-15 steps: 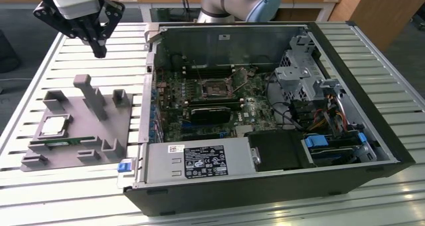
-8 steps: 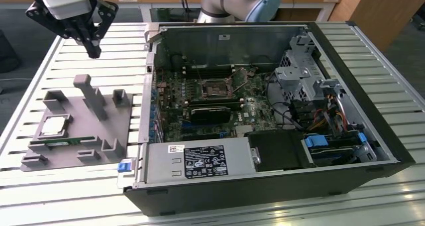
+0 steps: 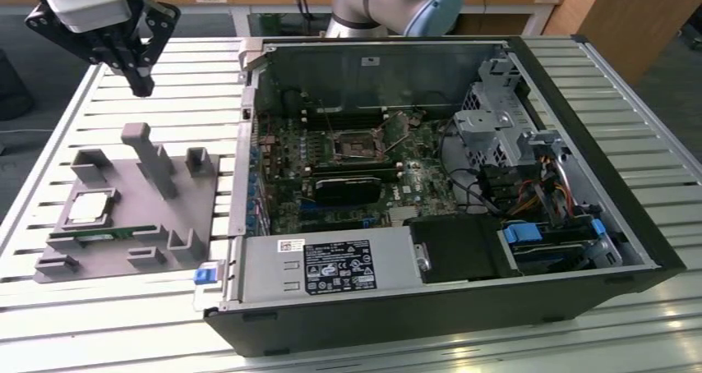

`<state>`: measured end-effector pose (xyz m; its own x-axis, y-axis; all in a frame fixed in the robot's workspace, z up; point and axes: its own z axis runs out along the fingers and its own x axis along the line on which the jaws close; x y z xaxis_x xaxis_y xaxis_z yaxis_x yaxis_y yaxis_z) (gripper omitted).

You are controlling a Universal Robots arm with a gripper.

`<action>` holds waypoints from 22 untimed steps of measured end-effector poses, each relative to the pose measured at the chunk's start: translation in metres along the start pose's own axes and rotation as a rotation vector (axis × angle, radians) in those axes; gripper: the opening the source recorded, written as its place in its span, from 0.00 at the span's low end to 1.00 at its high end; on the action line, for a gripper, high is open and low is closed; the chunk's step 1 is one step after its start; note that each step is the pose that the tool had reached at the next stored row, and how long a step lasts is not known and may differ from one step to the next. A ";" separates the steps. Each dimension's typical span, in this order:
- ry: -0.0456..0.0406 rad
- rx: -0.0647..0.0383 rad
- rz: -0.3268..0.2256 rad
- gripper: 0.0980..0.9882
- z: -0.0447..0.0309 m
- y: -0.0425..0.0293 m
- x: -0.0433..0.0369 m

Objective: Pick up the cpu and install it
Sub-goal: 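Reach for the cpu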

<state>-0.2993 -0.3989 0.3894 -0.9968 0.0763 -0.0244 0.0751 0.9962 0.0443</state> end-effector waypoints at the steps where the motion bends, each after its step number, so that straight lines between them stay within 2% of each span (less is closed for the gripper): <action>1: 0.0000 0.000 0.000 0.01 0.0000 -0.0001 0.0016; 14: 0.0001 0.000 0.000 0.01 -0.0002 -0.0018 0.0234; 22: 0.0000 0.000 0.000 0.01 -0.0002 -0.0032 0.0418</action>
<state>-0.3412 -0.3989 0.3884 -0.9968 0.0763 -0.0245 0.0752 0.9962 0.0444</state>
